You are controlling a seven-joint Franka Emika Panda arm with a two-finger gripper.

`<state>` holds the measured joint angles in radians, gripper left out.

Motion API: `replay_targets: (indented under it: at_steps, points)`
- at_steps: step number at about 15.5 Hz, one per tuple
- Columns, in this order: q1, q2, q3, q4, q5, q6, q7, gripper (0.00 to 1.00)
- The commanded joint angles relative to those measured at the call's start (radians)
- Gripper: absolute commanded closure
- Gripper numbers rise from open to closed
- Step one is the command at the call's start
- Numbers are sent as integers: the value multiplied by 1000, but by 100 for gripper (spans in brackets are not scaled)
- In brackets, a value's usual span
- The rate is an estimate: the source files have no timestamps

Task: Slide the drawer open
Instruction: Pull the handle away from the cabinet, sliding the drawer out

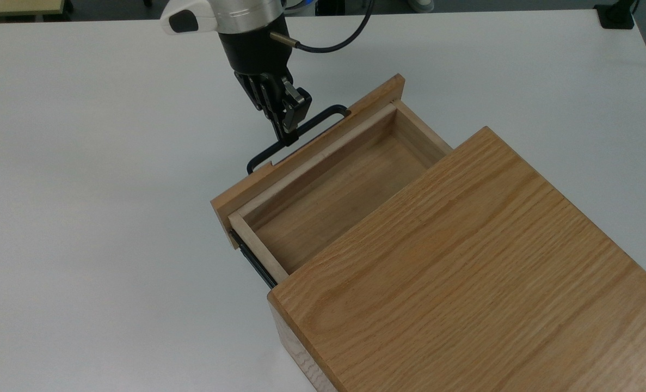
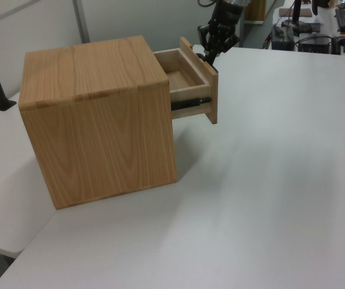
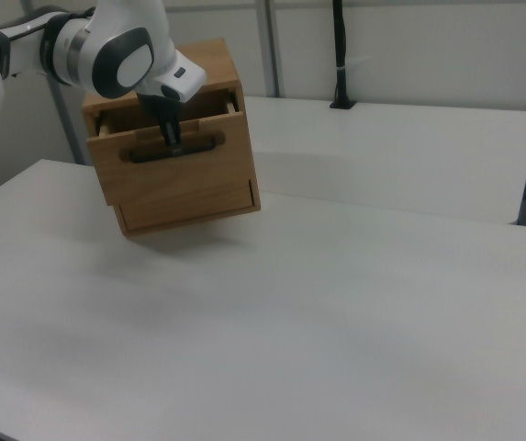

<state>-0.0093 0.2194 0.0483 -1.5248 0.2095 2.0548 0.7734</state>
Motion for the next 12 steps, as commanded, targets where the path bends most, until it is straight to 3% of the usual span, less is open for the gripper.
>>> replay_targets:
  at_steps: [1,10,12]
  points:
    - [-34,-52,-8,-49,-16,-86,-75,100]
    - [-74,-101,-14,-64,-19,-192,-138,100]
    - [-83,-114,-21,-64,-19,-217,-144,96]
